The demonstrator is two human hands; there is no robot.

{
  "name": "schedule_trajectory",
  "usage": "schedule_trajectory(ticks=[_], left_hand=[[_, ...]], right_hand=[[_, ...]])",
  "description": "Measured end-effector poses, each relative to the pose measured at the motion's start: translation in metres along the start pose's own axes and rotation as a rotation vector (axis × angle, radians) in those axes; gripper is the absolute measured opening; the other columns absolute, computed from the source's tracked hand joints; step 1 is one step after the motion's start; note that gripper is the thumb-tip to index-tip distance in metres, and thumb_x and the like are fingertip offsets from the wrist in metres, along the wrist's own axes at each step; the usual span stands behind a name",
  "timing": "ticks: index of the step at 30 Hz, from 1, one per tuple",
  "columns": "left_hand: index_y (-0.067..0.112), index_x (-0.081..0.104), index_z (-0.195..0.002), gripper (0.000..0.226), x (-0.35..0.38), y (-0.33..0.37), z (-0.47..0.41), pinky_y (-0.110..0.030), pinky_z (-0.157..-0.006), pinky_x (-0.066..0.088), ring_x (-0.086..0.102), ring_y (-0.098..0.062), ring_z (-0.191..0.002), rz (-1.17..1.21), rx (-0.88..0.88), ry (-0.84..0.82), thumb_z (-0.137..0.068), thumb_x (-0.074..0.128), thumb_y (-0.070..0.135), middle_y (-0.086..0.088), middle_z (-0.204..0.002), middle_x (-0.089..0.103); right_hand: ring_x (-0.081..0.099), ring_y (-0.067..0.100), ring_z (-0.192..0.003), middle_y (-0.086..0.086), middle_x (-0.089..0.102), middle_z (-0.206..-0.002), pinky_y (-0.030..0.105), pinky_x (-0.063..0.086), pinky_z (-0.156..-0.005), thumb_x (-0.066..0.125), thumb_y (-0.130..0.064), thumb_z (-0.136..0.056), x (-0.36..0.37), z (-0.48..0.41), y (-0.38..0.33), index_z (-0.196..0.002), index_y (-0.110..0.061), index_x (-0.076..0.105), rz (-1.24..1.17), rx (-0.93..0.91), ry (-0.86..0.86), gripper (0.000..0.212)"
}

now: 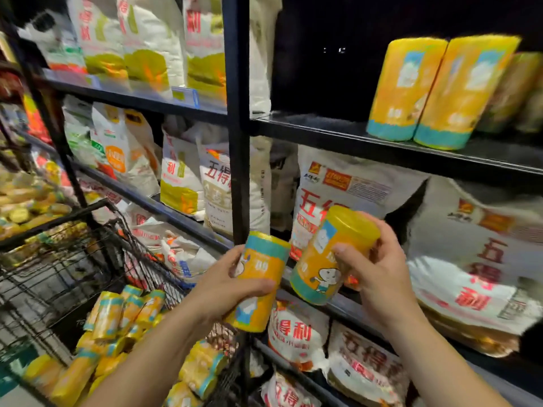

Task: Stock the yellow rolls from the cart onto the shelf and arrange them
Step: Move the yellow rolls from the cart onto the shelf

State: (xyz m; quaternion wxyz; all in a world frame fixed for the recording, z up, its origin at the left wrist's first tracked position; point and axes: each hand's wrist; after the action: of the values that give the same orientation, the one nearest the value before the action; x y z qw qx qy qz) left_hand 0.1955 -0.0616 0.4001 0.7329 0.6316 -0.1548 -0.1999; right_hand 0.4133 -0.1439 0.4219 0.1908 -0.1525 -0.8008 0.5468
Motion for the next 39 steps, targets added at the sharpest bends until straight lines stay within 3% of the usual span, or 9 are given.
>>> schedule_trajectory(ticks=[5, 10, 13, 15, 21, 28, 31, 36, 39], left_hand=[[0.04, 0.058, -0.121, 0.067, 0.051, 0.035, 0.006, -0.03, -0.07, 0.058, 0.073, -0.013, -0.087, -0.257, 0.138, -0.084, -0.065, 0.09, 0.023, 0.008, -0.098, 0.074], [0.048, 0.051, -0.128, 0.083, 0.103, 0.067, 0.017, -0.04, -0.085, 0.059, 0.071, -0.01, -0.094, -0.476, 0.236, -0.15, -0.055, 0.089, 0.045, 0.012, -0.105, 0.072], [0.049, 0.05, -0.121, 0.077, 0.139, 0.09, 0.026, -0.021, -0.075, 0.055, 0.068, 0.003, -0.086, -0.62, 0.345, -0.156, -0.056, 0.092, 0.044, 0.024, -0.098, 0.069], [0.045, 0.05, -0.113, 0.071, 0.162, 0.109, 0.033, -0.016, -0.068, 0.052, 0.065, 0.007, -0.081, -0.731, 0.402, -0.133, -0.055, 0.092, 0.043, 0.02, -0.093, 0.069], [0.036, 0.04, -0.101, 0.08, 0.213, 0.174, 0.052, -0.034, -0.066, 0.058, 0.065, 0.0, -0.073, -1.073, 0.61, 0.013, -0.042, 0.08, 0.072, 0.015, -0.087, 0.065], [0.041, 0.045, -0.113, 0.073, 0.247, 0.242, 0.053, -0.036, -0.066, 0.05, 0.058, -0.011, -0.083, -1.332, 1.09, 0.198, -0.051, 0.074, 0.067, 0.017, -0.093, 0.061], [0.04, 0.05, -0.118, 0.076, 0.26, 0.268, 0.049, -0.034, -0.069, 0.044, 0.053, -0.014, -0.095, -1.455, 1.258, 0.256, -0.051, 0.077, 0.065, 0.018, -0.096, 0.054], [0.05, 0.043, -0.131, 0.078, 0.275, 0.296, 0.031, -0.036, -0.07, 0.045, 0.044, -0.02, -0.114, -1.57, 1.31, 0.257, -0.061, 0.077, 0.061, 0.012, -0.127, 0.043], [0.052, 0.04, -0.134, 0.082, 0.277, 0.306, 0.012, -0.041, -0.075, 0.052, 0.039, -0.022, -0.118, -1.499, 1.275, 0.159, -0.065, 0.084, 0.045, 0.013, -0.134, 0.031]], right_hand=[[0.068, 0.015, -0.096, 0.001, 0.07, -0.108, 0.027, 0.055, -0.071, 0.082, -0.04, -0.051, -0.056, 0.003, -0.041, -0.119, -0.031, 0.058, -0.008, -0.094, 0.032, 0.073], [0.068, 0.011, -0.096, -0.006, 0.071, -0.104, 0.024, 0.055, -0.075, 0.082, -0.038, -0.052, -0.117, 0.014, -0.077, -0.115, -0.032, 0.059, -0.002, -0.176, 0.086, 0.067], [0.068, 0.013, -0.095, -0.002, 0.072, -0.105, 0.024, 0.056, -0.075, 0.082, -0.036, -0.051, -0.152, 0.022, -0.1, -0.118, -0.03, 0.059, -0.02, -0.21, 0.123, 0.07], [0.068, 0.014, -0.094, 0.0, 0.072, -0.105, 0.024, 0.056, -0.075, 0.081, -0.035, -0.052, -0.174, 0.028, -0.116, -0.119, -0.026, 0.059, -0.018, -0.242, 0.141, 0.072], [0.07, 0.015, -0.097, -0.001, 0.072, -0.108, 0.023, 0.056, -0.074, 0.08, -0.038, -0.056, -0.227, 0.043, -0.164, -0.116, -0.031, 0.061, 0.053, -0.331, 0.187, 0.064], [0.07, 0.014, -0.101, -0.003, 0.071, -0.111, 0.023, 0.057, -0.073, 0.09, -0.03, -0.062, -0.26, 0.041, -0.21, -0.125, -0.028, 0.056, 0.14, -0.375, 0.222, 0.072], [0.069, 0.012, -0.102, -0.005, 0.07, -0.111, 0.023, 0.058, -0.073, 0.08, -0.038, -0.059, -0.266, 0.035, -0.228, -0.125, -0.028, 0.056, 0.157, -0.405, 0.242, 0.071], [0.07, 0.008, -0.098, -0.007, 0.071, -0.108, 0.02, 0.057, -0.07, 0.077, -0.039, -0.058, -0.269, 0.017, -0.248, -0.125, -0.027, 0.056, 0.206, -0.44, 0.272, 0.072], [0.07, 0.006, -0.097, -0.008, 0.071, -0.107, 0.018, 0.056, -0.067, 0.076, -0.04, -0.057, -0.27, 0.004, -0.253, -0.124, -0.028, 0.056, 0.229, -0.445, 0.297, 0.071]])
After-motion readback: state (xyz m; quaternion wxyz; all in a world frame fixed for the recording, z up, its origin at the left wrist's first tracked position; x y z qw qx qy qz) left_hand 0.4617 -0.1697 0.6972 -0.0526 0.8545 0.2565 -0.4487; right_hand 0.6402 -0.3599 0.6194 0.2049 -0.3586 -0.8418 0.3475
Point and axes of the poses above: each hand's wrist, its own z-axis away from the middle knuckle, its own x-axis out of the palm, y = z × x
